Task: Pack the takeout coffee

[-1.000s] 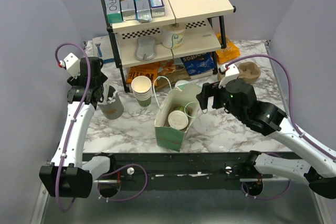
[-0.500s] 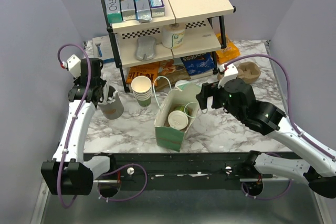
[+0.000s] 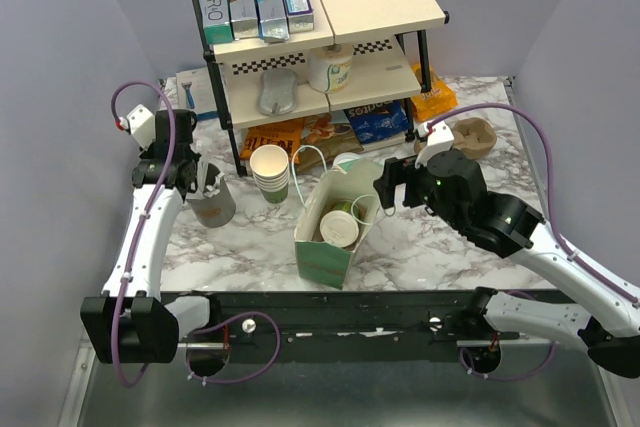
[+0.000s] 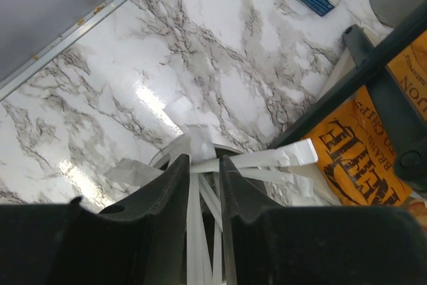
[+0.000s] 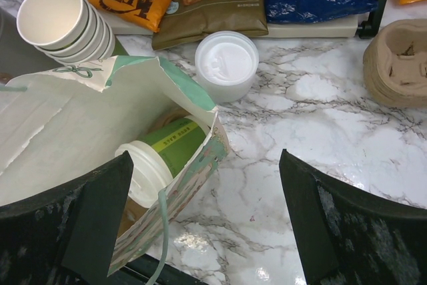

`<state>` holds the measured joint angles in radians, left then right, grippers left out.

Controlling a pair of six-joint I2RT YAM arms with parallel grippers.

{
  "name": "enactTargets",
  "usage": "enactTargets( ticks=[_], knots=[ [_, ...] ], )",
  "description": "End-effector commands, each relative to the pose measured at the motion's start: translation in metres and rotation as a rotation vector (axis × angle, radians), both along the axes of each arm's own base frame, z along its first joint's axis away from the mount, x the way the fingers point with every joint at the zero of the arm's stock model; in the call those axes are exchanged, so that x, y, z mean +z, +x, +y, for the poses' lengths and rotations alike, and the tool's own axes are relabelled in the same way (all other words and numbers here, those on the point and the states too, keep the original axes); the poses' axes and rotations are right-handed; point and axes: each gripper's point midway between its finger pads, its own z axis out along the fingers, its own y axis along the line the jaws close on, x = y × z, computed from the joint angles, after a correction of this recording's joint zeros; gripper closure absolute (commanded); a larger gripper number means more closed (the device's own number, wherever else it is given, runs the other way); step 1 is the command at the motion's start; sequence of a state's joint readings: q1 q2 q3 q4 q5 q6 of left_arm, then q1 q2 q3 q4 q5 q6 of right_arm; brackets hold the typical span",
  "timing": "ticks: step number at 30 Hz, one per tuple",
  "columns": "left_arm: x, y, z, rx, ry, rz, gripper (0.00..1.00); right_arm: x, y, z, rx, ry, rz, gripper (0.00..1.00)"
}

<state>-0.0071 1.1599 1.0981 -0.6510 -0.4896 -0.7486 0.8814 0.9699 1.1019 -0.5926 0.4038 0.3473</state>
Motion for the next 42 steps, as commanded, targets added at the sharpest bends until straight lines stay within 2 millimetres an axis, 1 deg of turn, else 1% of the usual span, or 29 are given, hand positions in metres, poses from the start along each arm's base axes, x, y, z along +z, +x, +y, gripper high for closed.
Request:
enactTargets(
  ticks=[1, 5, 10, 14, 19, 23, 27, 31, 33, 34, 35, 39, 40, 42],
  knots=[
    [0.009, 0.004, 0.019, 0.064, 0.037, -0.015, 0.67, -0.006, 0.002, -0.006, -0.023, -0.025, 0.005, 0.00],
    [0.012, 0.008, 0.019, 0.061, 0.037, -0.034, 0.67, -0.008, 0.003, -0.005, -0.028, -0.029, 0.007, 0.00],
    [0.010, 0.013, 0.018, 0.050, 0.030, -0.031, 0.69, -0.009, 0.003, -0.003, -0.026, -0.028, 0.015, 0.00],
    [0.016, 0.014, 0.022, 0.063, 0.049, -0.044, 0.69, -0.009, 0.004, -0.004, -0.028, -0.031, 0.015, 0.00],
    [0.013, 0.021, 0.018, 0.041, 0.032, -0.037, 0.69, -0.009, 0.004, -0.003, -0.027, -0.030, 0.014, 0.00],
    [0.021, 0.025, 0.015, 0.023, 0.020, -0.054, 0.69, -0.009, 0.004, -0.005, -0.034, -0.034, 0.013, 0.00],
    [0.026, 0.026, 0.016, 0.029, 0.026, -0.074, 0.68, -0.010, 0.004, -0.005, -0.035, -0.037, 0.015, 0.00],
    [0.021, 0.031, 0.013, 0.010, 0.019, -0.059, 0.68, -0.010, 0.005, -0.005, -0.034, -0.042, 0.016, 0.00],
    [0.020, 0.033, 0.012, 0.003, 0.014, -0.054, 0.72, -0.011, 0.006, -0.004, -0.033, -0.046, 0.017, 0.00],
    [0.019, 0.033, 0.010, -0.005, 0.009, -0.049, 0.75, -0.011, 0.005, -0.004, -0.032, -0.046, 0.018, 0.00],
    [0.019, 0.032, 0.010, -0.003, 0.004, -0.045, 0.81, -0.011, 0.005, -0.003, -0.032, -0.046, 0.017, 0.00],
    [0.023, 0.028, 0.005, -0.020, -0.017, -0.065, 0.94, -0.012, 0.006, -0.002, -0.026, -0.046, 0.022, 0.00],
    [0.028, 0.024, 0.005, -0.017, -0.020, -0.077, 0.96, -0.012, 0.005, -0.001, -0.023, -0.048, 0.022, 0.00],
    [0.030, 0.019, 0.004, -0.020, -0.023, -0.080, 0.96, -0.011, 0.006, -0.001, -0.022, -0.046, 0.021, 0.00]
  ],
)
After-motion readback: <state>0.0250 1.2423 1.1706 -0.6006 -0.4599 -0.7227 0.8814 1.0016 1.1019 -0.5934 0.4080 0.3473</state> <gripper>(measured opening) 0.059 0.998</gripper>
